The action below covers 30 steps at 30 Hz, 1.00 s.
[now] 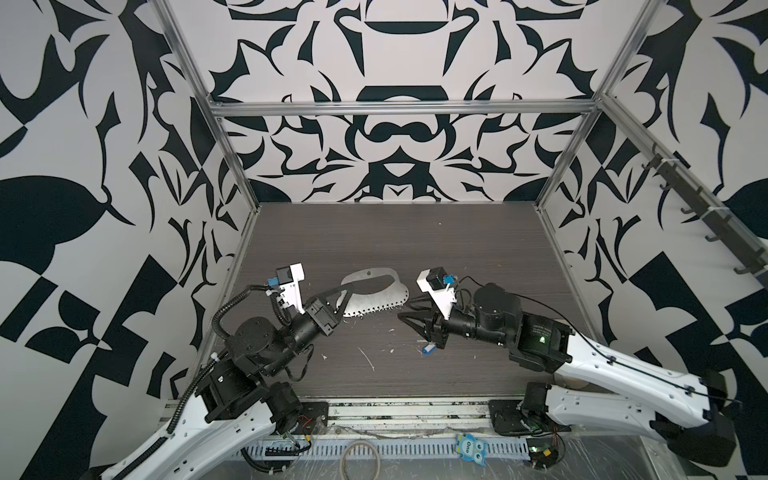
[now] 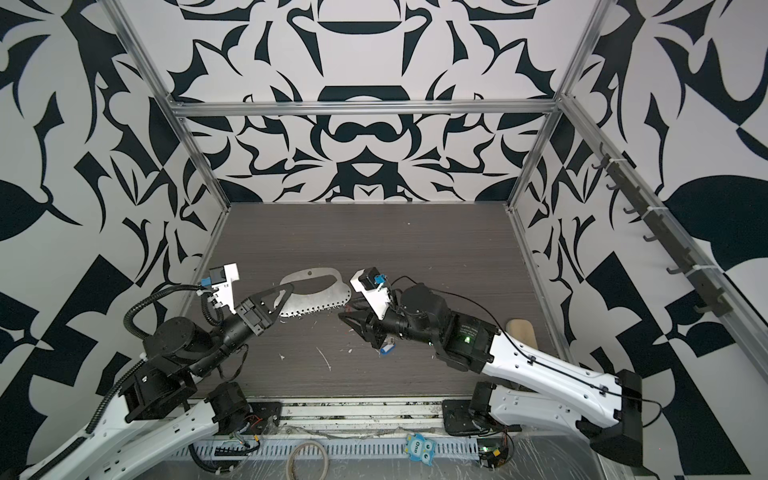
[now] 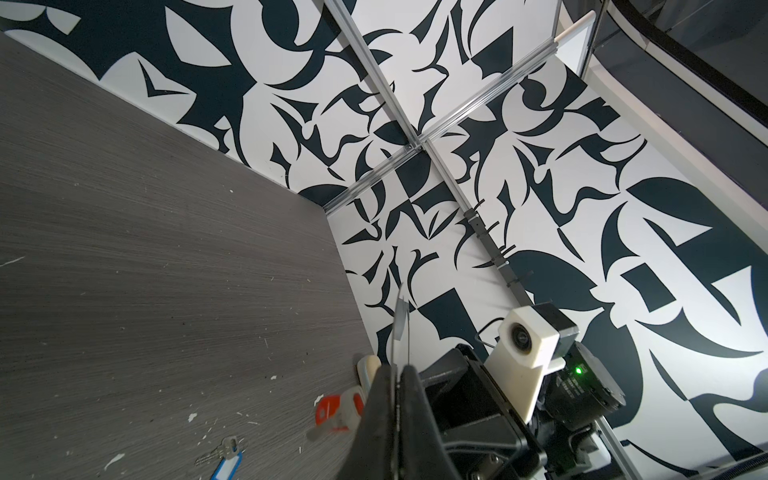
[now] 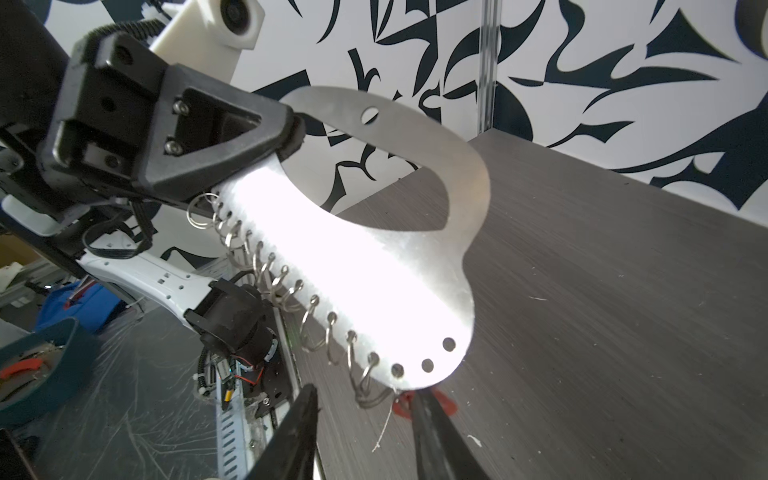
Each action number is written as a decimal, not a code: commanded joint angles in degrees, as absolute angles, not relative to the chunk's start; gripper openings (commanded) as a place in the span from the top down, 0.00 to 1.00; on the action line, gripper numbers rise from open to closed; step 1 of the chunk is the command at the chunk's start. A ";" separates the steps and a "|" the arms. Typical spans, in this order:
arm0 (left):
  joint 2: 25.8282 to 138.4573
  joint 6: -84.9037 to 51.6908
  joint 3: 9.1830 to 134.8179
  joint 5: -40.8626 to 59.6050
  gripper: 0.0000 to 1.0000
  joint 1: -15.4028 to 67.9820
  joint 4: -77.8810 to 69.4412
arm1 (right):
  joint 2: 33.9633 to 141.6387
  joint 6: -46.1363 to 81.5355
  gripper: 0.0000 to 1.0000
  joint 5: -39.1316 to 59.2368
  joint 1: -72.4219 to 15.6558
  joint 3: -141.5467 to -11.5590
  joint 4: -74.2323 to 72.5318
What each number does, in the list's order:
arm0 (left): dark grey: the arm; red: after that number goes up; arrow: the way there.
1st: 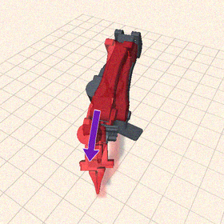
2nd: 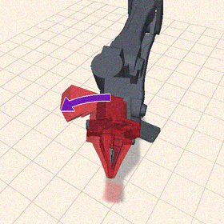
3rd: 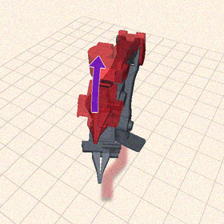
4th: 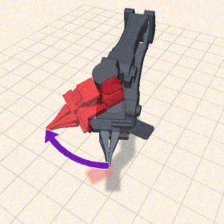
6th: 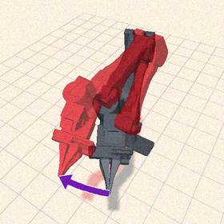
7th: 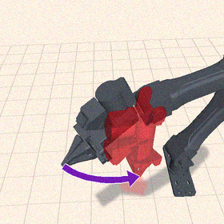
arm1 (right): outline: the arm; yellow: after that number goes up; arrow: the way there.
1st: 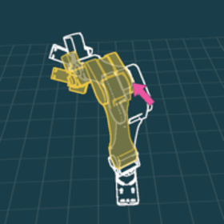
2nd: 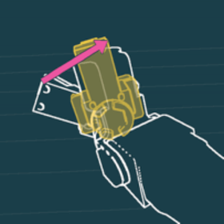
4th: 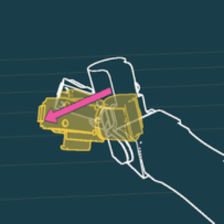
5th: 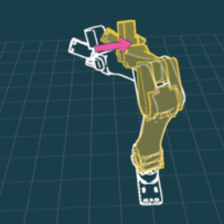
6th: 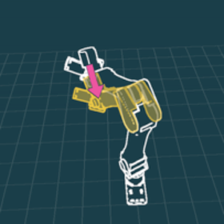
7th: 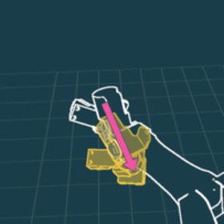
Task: Remove the keys from the keyring
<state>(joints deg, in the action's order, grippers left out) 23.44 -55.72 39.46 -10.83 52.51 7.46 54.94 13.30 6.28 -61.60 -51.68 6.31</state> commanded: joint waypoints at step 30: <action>22.20 -56.68 38.50 -10.07 1.00 52.47 4.30 | 53.97 11.87 1.00 4.89 -61.79 -55.19 6.46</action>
<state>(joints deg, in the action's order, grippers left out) 23.22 -55.77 39.44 -10.00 52.47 6.55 54.46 12.05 4.75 -61.65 -52.56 7.66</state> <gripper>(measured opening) 0.079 0.042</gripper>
